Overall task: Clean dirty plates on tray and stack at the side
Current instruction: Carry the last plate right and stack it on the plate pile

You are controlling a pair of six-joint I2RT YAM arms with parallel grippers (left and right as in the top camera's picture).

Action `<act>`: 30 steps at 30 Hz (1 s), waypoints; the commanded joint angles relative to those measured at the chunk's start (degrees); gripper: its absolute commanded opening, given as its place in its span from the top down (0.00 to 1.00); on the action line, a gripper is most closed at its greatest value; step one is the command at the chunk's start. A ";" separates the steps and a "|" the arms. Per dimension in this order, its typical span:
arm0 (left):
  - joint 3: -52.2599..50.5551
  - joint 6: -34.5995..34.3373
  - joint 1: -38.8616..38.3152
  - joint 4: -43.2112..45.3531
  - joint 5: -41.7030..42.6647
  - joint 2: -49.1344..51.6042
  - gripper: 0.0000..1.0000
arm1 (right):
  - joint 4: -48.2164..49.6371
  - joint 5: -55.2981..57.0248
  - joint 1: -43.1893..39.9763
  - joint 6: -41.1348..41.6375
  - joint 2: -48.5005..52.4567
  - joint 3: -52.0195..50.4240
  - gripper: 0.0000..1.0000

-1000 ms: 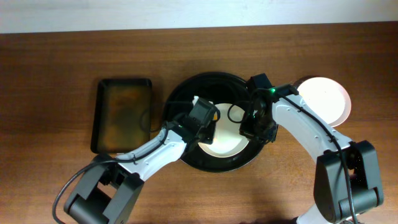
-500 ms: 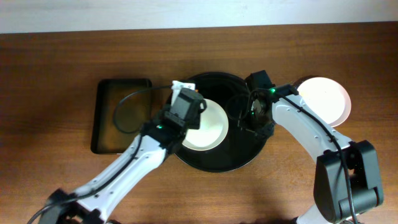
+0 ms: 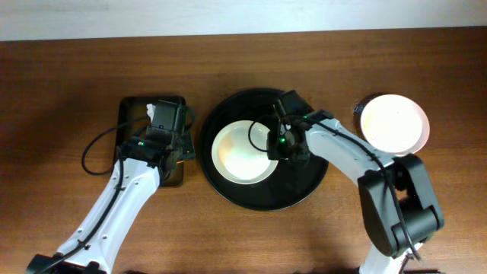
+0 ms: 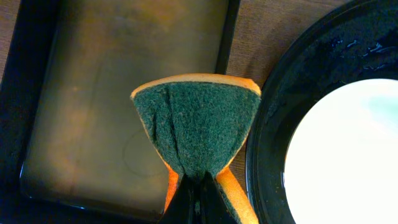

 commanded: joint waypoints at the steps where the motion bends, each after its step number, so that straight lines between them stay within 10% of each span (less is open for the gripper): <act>1: 0.44 -0.52 0.26 0.13 0.42 -1.46 1.00 | 0.28 0.79 0.81 -0.22 2.40 0.13 0.65; 4: 0.44 -0.52 0.26 0.11 0.42 -1.46 1.00 | -0.15 0.22 0.83 0.17 6.08 0.07 0.67; 7: 0.44 -0.52 0.26 0.07 0.42 -1.46 1.00 | -1.09 -0.81 0.72 0.15 6.29 0.09 0.96; 14: 0.44 -0.52 0.26 0.13 0.39 -1.46 1.00 | -5.75 6.62 -5.53 -4.98 -4.22 0.24 0.96; 22: 0.44 -0.52 0.31 0.20 0.39 -1.46 1.00 | -7.65 41.20 -6.23 -18.10 -18.01 0.24 0.96; 30: 0.44 -0.52 0.31 0.35 0.39 -1.46 1.00 | -5.03 66.86 9.25 -18.18 -20.06 0.24 0.96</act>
